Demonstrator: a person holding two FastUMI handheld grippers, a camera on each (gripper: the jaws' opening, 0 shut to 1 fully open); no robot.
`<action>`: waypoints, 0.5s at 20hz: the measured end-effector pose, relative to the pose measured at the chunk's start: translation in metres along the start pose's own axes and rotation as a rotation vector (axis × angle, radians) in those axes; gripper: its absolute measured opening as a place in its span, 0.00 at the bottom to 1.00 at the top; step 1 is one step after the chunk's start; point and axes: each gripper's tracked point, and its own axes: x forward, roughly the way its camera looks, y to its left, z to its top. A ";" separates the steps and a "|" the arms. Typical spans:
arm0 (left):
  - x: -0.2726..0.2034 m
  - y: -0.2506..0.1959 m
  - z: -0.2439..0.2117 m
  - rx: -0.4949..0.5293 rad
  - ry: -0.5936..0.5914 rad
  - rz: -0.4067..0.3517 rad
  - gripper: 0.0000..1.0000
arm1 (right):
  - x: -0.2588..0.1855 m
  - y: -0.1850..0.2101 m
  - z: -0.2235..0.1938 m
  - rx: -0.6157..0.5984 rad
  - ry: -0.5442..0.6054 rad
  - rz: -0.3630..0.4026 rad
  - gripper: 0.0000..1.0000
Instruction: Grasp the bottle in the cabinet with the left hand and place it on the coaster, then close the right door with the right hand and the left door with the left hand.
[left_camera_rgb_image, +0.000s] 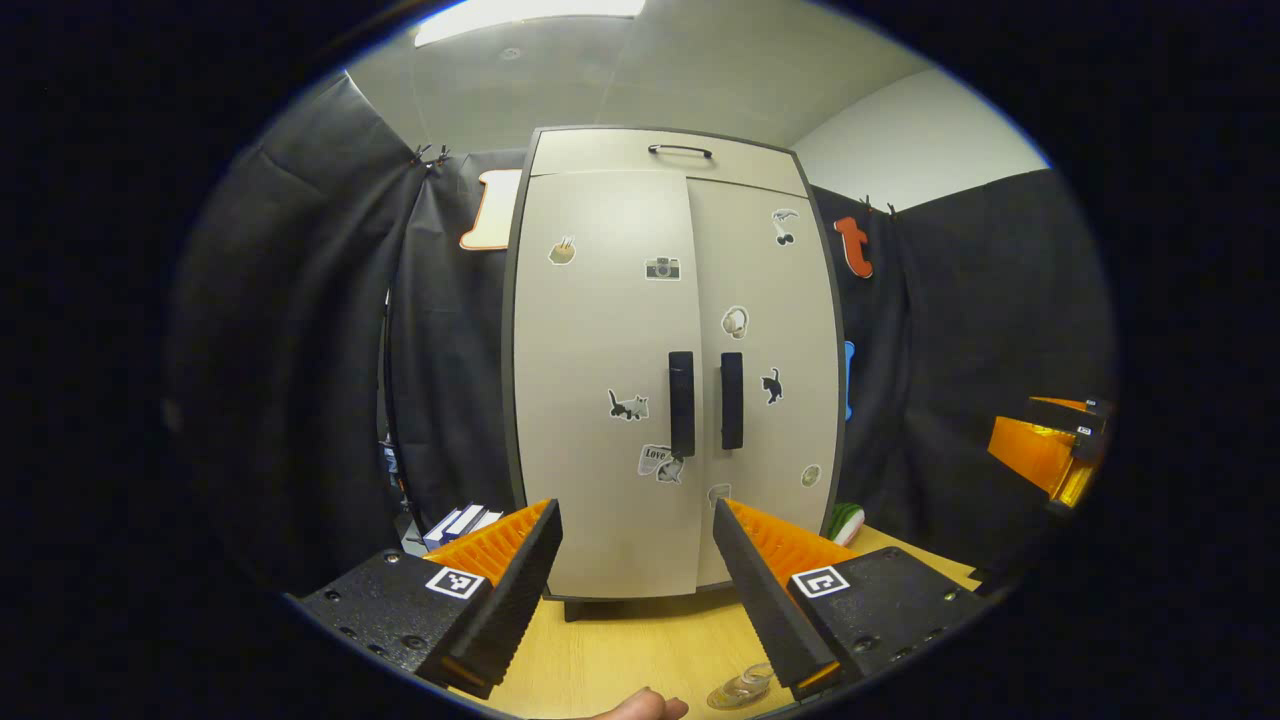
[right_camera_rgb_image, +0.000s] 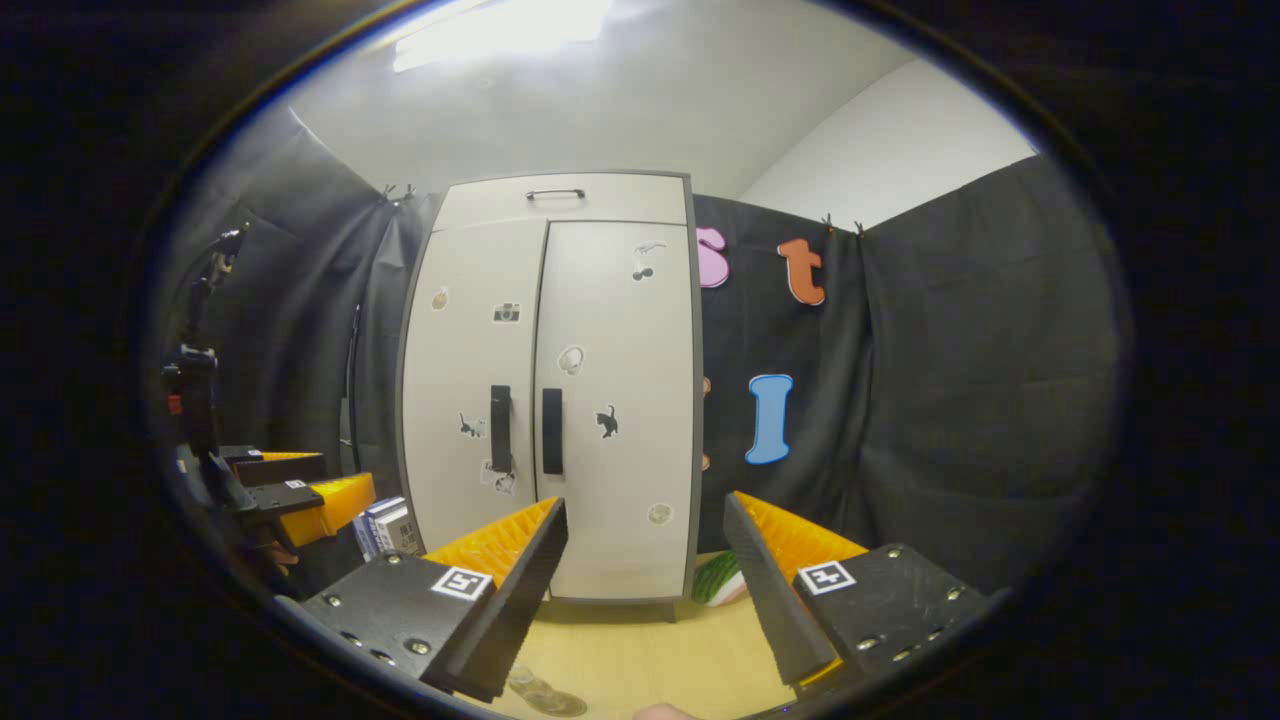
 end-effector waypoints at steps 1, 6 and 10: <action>0.003 -0.002 0.000 -0.002 -0.006 -0.008 0.96 | 0.001 0.000 -0.001 -0.004 -0.004 0.003 0.96; 0.017 -0.009 -0.003 -0.017 -0.018 -0.037 0.95 | 0.014 -0.006 -0.010 -0.016 0.002 -0.015 0.96; 0.031 -0.012 -0.011 -0.002 -0.011 -0.053 0.96 | 0.027 -0.011 -0.011 -0.010 -0.003 -0.041 0.96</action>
